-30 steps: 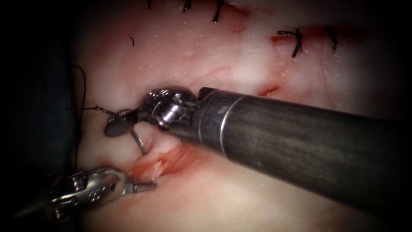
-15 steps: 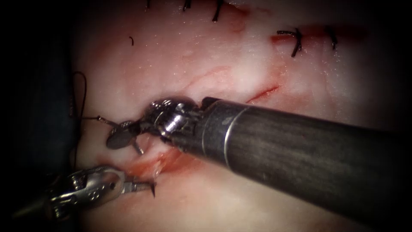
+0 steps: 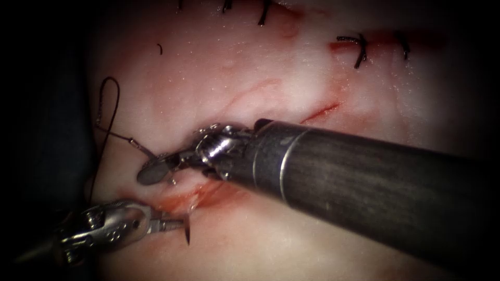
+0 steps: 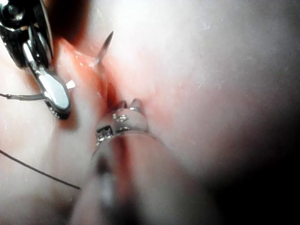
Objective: Wound Closure
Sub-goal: Pass the needle through the top of the wound with the right driver, then grab the needle with the left hand and pull it through.
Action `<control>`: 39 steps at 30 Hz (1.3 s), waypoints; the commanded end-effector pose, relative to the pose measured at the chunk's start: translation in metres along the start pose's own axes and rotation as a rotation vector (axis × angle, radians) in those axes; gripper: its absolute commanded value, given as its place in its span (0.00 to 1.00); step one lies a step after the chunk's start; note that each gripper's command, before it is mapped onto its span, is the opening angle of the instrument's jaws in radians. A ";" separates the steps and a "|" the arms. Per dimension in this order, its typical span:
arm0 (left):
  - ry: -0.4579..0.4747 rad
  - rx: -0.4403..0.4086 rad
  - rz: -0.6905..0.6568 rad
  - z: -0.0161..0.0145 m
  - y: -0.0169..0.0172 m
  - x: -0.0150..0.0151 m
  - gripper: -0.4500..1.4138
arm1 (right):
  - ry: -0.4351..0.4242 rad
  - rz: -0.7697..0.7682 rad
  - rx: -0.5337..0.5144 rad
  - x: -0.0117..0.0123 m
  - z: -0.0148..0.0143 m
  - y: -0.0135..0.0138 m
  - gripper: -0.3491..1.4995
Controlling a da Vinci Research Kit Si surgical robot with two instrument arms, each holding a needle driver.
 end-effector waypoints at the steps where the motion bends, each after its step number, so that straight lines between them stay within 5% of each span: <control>1: 0.001 0.002 0.002 0.0007 -0.0003 0.0001 0.25 | 0.005 0.021 0.009 0.0006 0.0001 0.0000 0.00; 22: 0.001 0.001 0.000 0.0007 -0.0004 0.0002 0.25 | 0.017 0.116 0.066 -0.0014 -0.0006 -0.0006 0.00; 23: 0.001 0.001 0.000 0.0007 -0.0004 0.0002 0.25 | 0.041 0.122 0.061 -0.0012 -0.0005 -0.0004 0.11; 25: 0.000 0.005 -0.008 0.0005 -0.0005 0.0003 0.25 | 0.105 0.089 0.044 -0.0004 -0.0004 0.0001 0.69; 26: 0.000 0.005 -0.003 0.0005 -0.0005 0.0004 0.25 | 0.135 0.074 0.036 0.0001 -0.0003 0.0004 0.79; 39: 0.073 0.112 0.161 -0.0025 -0.0013 0.0039 0.32 | 0.360 -0.177 -0.038 0.0068 -0.0049 0.0041 0.93</control>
